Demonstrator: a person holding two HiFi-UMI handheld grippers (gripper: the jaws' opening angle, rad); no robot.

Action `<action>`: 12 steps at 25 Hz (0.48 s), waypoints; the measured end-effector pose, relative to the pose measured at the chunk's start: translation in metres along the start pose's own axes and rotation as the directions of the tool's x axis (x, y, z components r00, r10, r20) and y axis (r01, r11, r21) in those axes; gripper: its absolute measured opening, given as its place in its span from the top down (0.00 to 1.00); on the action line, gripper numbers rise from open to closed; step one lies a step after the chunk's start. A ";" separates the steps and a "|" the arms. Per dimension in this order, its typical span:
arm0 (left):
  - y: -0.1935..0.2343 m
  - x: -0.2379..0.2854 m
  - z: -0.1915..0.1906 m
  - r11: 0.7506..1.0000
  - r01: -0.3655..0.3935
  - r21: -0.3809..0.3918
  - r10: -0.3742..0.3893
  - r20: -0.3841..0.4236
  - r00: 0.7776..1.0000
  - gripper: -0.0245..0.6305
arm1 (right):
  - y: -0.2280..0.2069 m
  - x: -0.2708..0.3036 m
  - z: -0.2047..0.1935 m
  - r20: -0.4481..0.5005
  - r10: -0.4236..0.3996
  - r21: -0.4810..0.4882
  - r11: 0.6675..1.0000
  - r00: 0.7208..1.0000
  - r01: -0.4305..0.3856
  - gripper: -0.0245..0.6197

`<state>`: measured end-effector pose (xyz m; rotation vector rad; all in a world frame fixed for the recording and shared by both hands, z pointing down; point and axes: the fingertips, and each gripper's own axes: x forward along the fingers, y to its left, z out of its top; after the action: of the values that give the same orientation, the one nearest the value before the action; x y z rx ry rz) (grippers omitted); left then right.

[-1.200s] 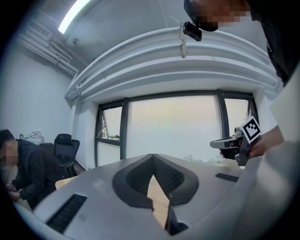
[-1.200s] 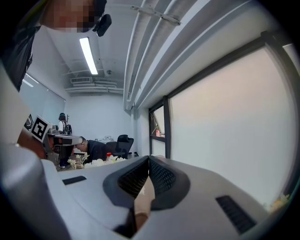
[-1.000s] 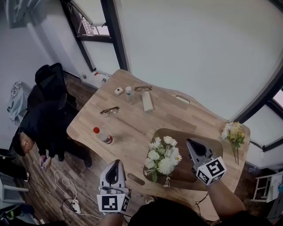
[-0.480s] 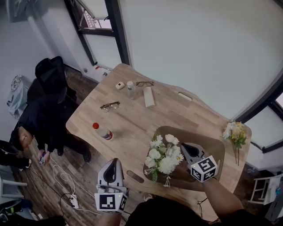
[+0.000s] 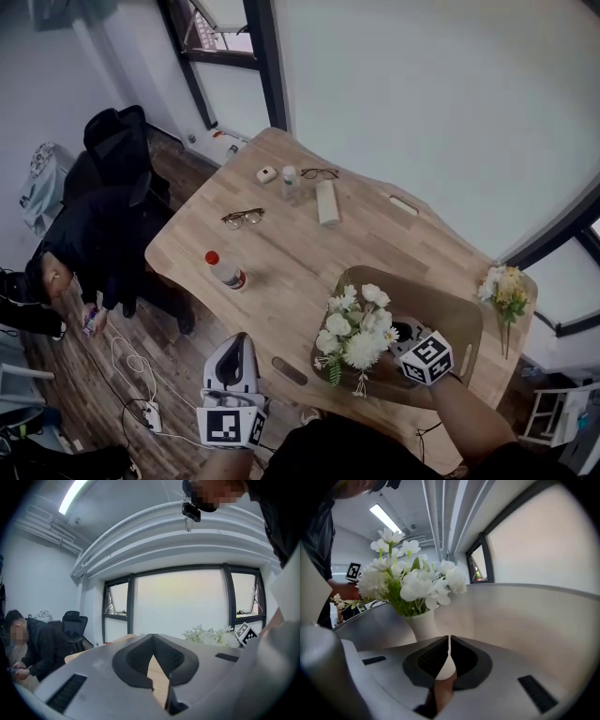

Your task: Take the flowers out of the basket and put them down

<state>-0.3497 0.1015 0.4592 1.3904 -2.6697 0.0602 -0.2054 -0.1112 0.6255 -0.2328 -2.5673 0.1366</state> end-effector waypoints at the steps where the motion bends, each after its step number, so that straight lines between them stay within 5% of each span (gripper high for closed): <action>1: 0.001 -0.001 0.000 1.000 -0.004 -0.002 0.004 -0.001 1.000 0.96 | 0.008 0.003 -0.004 -0.011 0.045 -0.012 0.999 0.999 -0.045 0.92; 6: 0.003 -0.005 -0.002 1.000 -0.021 -0.010 0.021 -0.003 1.000 0.96 | 0.039 0.006 0.002 0.009 0.173 -0.121 0.978 0.985 -0.171 0.90; 9: 0.000 -0.006 -0.002 1.000 -0.022 -0.012 0.021 -0.003 1.000 0.96 | 0.048 0.010 0.008 0.031 0.207 -0.149 0.968 0.978 -0.200 0.61; 12: 0.001 -0.009 -0.003 0.999 -0.029 -0.018 0.029 0.002 1.000 0.96 | 0.051 0.017 0.015 0.053 0.199 -0.178 0.966 0.979 -0.187 0.53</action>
<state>-0.3451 0.1091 0.4608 1.3477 -2.6848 0.0372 -0.2206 -0.0589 0.6142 -0.5534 -2.6242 -0.0061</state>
